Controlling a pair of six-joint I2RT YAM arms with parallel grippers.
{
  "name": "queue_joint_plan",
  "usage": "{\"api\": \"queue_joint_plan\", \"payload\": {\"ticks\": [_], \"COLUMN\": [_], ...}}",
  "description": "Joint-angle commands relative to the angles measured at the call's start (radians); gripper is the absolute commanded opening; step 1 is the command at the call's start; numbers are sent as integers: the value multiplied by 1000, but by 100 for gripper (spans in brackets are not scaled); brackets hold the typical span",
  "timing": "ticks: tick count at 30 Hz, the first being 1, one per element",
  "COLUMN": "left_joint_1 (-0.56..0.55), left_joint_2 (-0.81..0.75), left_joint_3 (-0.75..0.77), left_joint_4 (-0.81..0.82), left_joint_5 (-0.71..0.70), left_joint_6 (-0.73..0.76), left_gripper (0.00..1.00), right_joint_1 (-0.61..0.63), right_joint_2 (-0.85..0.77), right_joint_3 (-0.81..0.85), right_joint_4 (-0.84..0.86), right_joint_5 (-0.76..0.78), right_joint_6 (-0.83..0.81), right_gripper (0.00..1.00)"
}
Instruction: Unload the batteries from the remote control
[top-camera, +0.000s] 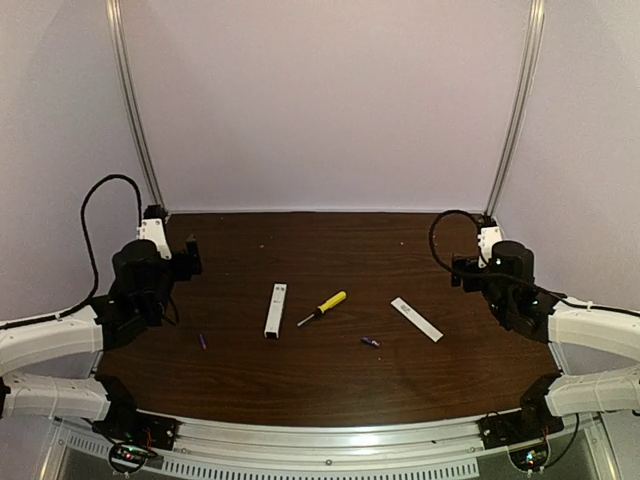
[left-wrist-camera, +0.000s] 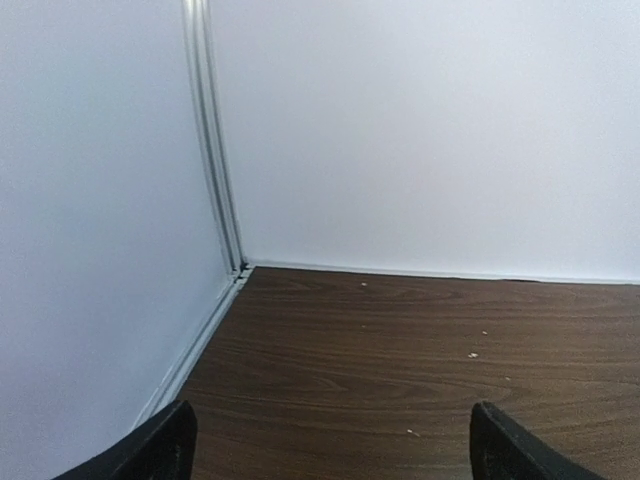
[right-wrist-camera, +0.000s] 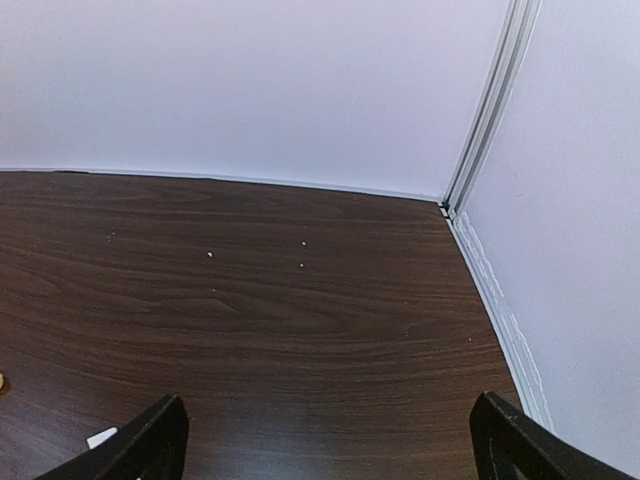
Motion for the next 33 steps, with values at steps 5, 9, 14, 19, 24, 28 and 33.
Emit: {"api": "queue_joint_plan", "payload": {"ticks": [5, 9, 14, 19, 24, 28, 33], "left_joint_1": [254, 338, 449, 489, 497, 510, 563], "left_joint_2": [-8, 51, 118, 267, 439, 501, 556], "left_joint_3": [-52, -87, -171, -168, -172, -179, -160], "left_joint_4": [32, 138, 326, 475, 685, 770, 769], "left_joint_5": [65, 49, 133, 201, 250, 291, 387], "left_joint_6": [76, 125, 108, 136, 200, 254, 223], "left_gripper": [97, 96, 96, 96, 95, 94, 91], "right_joint_1": [-170, -208, -244, -288, -311, -333, -356], "right_joint_2": [119, 160, 190, 229, 275, 302, 325], "right_joint_3": [-17, -55, -119, -202, -215, -222, -220], "right_joint_4": [137, 229, 389, 594, 693, 757, 791], "right_joint_5": [-151, -149, -142, -143, -194, -221, -247], "right_joint_6": [-42, -102, -73, -66, -65, -72, -91], "right_gripper": [100, 100, 100, 100, 100, 100, 100]}}
